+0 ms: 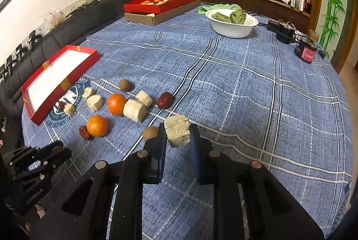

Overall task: Organize fruits
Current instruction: 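Carry the pastry cube and brown fruit with both tools over the red-rimmed white box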

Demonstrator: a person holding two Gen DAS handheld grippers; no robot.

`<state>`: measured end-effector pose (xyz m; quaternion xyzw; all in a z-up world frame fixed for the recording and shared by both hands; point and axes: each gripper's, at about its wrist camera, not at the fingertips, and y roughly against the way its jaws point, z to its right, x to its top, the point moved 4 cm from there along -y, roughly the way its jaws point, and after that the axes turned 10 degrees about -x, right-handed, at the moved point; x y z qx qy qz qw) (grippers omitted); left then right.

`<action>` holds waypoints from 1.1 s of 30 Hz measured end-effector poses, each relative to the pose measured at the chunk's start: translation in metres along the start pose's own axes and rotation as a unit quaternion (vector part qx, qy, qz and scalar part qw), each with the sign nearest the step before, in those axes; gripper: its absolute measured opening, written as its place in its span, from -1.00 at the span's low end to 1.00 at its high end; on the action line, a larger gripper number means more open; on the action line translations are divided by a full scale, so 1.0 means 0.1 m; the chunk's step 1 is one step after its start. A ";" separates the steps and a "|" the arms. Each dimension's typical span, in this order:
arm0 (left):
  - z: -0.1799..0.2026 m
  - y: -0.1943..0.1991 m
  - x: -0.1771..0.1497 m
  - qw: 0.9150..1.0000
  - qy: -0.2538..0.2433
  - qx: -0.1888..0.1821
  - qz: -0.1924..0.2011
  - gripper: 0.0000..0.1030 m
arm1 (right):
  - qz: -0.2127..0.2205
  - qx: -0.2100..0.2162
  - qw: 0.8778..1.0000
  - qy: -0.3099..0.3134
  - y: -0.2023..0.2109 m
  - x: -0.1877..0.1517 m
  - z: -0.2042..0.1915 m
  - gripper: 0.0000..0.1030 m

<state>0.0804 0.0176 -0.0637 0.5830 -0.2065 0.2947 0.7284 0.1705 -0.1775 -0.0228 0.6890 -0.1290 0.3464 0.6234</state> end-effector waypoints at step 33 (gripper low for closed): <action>-0.96 0.53 0.47 0.993 0.068 0.060 0.081 -0.54 | 0.030 0.092 0.990 0.108 0.19 0.29 -1.47 -0.64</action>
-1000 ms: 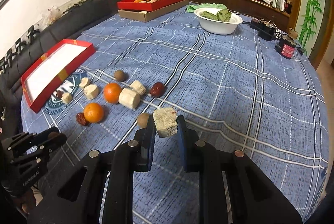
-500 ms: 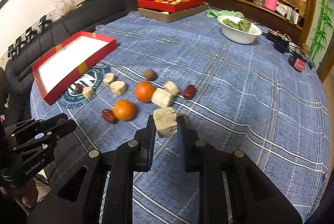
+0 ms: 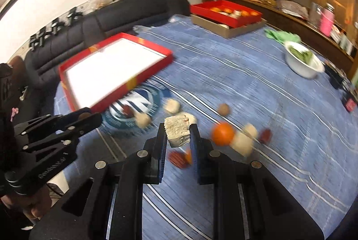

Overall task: Organize fruits
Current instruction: 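Carry the pastry cube and brown fruit with both tools over the red-rimmed white box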

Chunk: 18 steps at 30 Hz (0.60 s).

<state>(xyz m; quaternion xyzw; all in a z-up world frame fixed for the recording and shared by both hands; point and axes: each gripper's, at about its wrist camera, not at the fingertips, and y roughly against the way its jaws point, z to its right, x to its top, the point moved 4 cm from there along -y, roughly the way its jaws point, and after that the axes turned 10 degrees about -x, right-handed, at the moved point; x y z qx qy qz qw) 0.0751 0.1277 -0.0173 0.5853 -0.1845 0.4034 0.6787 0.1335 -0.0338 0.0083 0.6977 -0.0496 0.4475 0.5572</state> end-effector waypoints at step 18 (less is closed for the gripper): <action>-0.85 -0.15 0.51 0.994 0.060 0.088 0.022 -0.54 | 0.002 0.058 0.998 0.018 -0.72 0.87 -0.81 -0.63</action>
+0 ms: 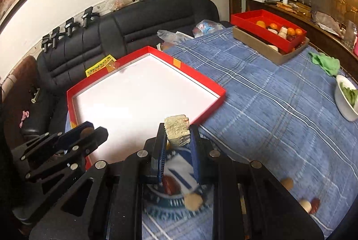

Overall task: Organize fruits
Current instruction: 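Carry the pastry cube and brown fruit with both tools over the red-rimmed white box, then open both tools to drop the items into the box and withdraw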

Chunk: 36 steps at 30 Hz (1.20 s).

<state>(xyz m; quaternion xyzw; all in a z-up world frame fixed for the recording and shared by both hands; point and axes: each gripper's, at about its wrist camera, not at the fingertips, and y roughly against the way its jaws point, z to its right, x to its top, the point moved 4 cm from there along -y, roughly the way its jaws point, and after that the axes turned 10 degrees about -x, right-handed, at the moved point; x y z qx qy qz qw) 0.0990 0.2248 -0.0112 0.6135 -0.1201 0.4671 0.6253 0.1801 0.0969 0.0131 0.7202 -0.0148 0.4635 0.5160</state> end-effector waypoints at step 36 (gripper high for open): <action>-0.55 -0.63 0.10 0.994 0.058 0.064 -0.066 0.19 | -0.059 -0.027 0.998 0.020 -1.02 0.22 -0.28 0.04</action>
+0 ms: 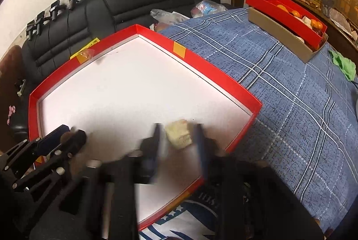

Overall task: Organize fruits
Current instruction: 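Open both tools to drop the items into the box and withdraw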

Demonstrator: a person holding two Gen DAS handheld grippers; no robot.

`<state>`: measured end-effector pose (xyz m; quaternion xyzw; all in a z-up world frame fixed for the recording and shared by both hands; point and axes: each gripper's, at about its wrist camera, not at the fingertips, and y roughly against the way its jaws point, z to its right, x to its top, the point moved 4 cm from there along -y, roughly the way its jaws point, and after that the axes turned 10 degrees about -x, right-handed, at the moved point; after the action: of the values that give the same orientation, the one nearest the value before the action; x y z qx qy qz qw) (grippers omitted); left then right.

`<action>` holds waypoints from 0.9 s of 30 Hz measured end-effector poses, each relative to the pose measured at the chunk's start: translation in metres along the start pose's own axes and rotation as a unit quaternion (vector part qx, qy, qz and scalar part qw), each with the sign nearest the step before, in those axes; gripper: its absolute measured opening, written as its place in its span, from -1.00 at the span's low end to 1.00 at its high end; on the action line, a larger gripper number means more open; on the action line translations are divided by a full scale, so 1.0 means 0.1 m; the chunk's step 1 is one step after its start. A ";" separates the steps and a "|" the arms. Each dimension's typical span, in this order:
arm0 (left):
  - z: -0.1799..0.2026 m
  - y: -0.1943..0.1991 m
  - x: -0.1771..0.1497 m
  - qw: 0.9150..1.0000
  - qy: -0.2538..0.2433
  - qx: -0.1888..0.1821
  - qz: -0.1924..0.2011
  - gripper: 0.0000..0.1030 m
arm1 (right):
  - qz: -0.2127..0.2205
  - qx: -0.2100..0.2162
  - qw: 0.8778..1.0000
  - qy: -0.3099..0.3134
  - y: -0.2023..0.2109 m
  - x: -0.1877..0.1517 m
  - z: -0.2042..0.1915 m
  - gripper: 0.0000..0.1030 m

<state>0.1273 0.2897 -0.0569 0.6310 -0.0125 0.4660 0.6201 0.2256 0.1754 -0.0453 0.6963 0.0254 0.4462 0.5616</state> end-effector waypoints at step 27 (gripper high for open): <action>1.55 1.00 -1.31 0.964 -0.162 -0.205 0.057 0.50 | 0.095 -0.054 0.982 -0.156 1.85 -1.82 1.93 0.74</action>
<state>0.0832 0.0699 -0.0274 0.5558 -0.2439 0.3797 0.6981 0.1557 -0.1365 0.0012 0.7254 -0.1529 0.3842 0.5503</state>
